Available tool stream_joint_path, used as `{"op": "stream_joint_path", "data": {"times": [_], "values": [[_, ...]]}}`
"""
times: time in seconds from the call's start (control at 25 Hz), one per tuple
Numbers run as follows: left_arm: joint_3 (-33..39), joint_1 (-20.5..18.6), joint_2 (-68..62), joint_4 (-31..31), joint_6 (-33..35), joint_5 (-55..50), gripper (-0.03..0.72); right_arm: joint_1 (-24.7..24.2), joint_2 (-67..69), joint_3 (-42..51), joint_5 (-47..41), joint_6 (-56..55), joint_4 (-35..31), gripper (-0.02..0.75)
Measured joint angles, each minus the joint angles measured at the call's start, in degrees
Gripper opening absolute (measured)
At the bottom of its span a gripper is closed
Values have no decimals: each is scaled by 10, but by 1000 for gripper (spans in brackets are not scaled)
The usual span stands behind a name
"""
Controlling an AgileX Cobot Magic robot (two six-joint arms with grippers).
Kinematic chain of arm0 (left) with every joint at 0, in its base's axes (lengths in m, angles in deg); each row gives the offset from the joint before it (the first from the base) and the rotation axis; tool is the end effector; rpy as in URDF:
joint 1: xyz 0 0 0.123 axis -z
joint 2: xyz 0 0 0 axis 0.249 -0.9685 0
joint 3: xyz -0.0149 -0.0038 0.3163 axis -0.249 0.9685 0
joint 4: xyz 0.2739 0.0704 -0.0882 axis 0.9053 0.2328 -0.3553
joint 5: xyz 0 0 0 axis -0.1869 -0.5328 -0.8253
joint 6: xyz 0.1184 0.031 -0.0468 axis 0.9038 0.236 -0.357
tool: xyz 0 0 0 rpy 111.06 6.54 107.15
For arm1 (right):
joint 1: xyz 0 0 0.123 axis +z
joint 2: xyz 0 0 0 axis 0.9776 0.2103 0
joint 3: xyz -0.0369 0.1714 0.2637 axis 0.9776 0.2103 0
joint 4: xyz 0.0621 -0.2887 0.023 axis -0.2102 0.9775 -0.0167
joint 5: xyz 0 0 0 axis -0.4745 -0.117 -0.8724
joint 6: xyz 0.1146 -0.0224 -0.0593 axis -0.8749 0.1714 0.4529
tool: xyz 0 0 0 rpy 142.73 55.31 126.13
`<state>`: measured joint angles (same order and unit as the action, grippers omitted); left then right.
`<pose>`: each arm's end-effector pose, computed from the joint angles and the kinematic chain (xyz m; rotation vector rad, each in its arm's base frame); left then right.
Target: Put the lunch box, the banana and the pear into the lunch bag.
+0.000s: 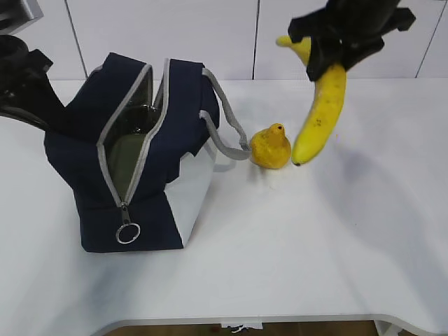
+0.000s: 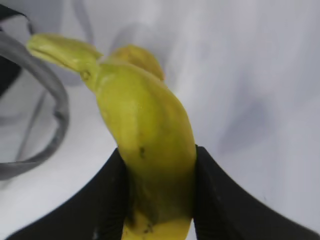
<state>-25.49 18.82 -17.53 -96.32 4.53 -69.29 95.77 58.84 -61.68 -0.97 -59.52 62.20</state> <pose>0.3885 -0.0993 0.2720 0.4802 2.7649 -0.7807 0.4575 0.1446 0.3265 -0.3331 2.7226 0.0721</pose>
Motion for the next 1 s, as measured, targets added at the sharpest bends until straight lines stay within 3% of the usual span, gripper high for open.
{"op": "stream_joint_path", "data": {"times": [0.28, 0.48, 0.84, 1.0], "values": [[0, 0, 0, 0, 0, 0, 18, 0, -5, -105, -6, 6, -198, 273], [0, 0, 0, -1, 0, 0, 18, 0, -3, -110, 68, 41, -317, 273], [0, 0, 0, -27, 0, 0, 18, 13, 88, -111, 120, 214, -534, 272], [0, 0, 0, -31, -1, 0, 18, 25, 130, -111, 133, 283, -593, 272]]}}
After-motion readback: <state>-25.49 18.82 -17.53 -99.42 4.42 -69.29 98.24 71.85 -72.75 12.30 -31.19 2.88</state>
